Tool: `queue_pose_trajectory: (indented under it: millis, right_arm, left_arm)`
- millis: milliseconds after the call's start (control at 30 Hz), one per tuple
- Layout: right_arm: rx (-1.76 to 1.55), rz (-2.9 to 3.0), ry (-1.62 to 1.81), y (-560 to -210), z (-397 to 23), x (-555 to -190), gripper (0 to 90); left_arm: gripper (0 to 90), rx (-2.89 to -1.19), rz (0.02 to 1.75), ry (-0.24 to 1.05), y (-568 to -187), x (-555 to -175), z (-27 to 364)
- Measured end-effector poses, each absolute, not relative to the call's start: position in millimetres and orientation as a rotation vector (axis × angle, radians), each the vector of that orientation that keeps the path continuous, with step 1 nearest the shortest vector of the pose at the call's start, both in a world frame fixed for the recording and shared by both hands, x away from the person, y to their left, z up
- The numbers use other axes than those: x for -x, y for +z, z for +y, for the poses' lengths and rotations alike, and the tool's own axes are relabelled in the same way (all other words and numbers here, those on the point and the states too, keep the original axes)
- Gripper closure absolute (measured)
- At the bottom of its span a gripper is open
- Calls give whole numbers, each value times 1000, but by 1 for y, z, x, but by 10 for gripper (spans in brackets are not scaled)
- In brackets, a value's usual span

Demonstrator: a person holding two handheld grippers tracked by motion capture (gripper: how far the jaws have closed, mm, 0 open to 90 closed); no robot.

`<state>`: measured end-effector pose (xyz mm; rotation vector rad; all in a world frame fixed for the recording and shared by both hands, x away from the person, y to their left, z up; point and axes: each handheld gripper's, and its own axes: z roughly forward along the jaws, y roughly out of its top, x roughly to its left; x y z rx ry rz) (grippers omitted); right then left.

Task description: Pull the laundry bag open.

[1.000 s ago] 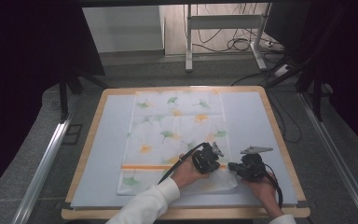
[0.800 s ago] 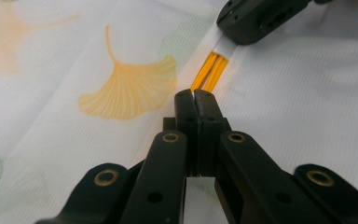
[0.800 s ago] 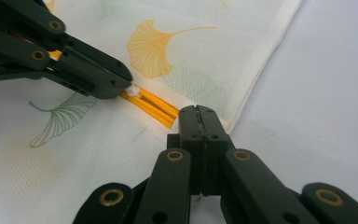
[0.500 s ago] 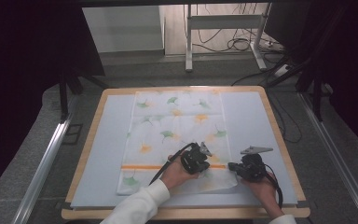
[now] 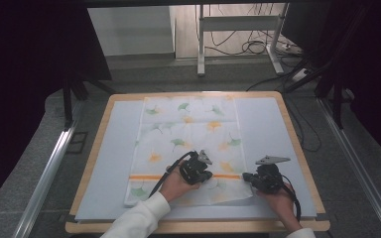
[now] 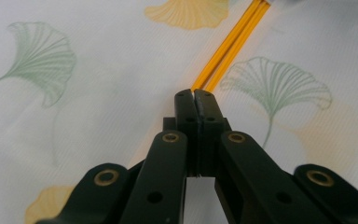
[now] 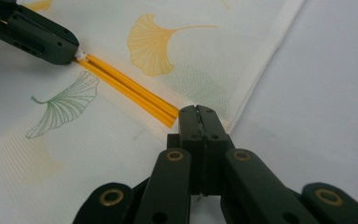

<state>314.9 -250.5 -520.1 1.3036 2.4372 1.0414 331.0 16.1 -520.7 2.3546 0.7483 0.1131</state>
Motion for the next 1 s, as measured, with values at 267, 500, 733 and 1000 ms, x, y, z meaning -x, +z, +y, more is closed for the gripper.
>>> queue_pose_trajectory:
  millis: [267, 500, 733, 1000]
  right_arm:
    - [-1303, 2433, 1045, -520, -250, -315, 900]
    - [-1302, 2434, 1048, -521, -251, -315, 899]
    - [-1297, 2440, 1042, -520, -251, -315, 900]
    - [-1298, 2442, 1042, -520, -251, -315, 899]
  left_arm:
    - [900, -2339, 763, 111, -522, -329, 27]
    - [900, -2338, 774, 113, -523, -329, 35]
    - [900, -2327, 803, 109, -523, -327, 44]
    - [900, -2322, 815, 110, -523, -327, 51]
